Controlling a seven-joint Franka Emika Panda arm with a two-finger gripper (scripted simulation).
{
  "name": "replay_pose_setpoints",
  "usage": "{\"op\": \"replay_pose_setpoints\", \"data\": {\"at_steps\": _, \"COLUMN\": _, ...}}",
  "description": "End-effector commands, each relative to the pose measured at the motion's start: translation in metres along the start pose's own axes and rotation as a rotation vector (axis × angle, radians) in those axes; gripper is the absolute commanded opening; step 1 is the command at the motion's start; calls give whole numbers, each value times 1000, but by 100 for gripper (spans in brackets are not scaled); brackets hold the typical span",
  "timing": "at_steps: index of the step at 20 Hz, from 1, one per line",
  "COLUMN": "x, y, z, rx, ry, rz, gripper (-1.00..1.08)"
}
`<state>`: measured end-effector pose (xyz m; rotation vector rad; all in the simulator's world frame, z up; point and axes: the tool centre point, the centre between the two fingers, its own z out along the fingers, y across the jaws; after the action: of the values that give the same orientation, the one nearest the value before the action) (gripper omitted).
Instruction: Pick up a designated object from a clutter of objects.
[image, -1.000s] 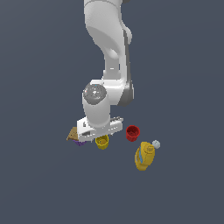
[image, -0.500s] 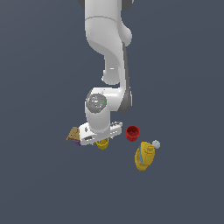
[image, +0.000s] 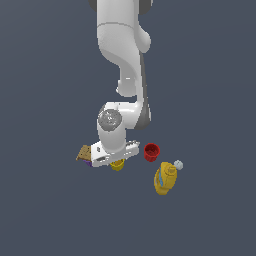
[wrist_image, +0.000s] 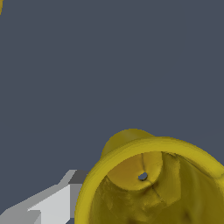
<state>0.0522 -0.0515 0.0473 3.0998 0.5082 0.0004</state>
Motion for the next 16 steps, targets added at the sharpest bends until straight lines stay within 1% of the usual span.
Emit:
{"op": "replay_pose_setpoints", "data": {"at_steps": 1, "x": 0, "y": -1, "z": 1, "rx": 0, "ry": 0, "rz": -1, "gripper": -100}}
{"op": "replay_pose_setpoints", "data": {"at_steps": 9, "x": -1, "y": 0, "z": -4, "rx": 0, "ry": 0, "rz": 0, "gripper": -100}}
{"op": "replay_pose_setpoints", "data": {"at_steps": 16, "x": -11, "y": 4, "z": -27, "rx": 0, "ry": 0, "rz": 0, "gripper": -100}}
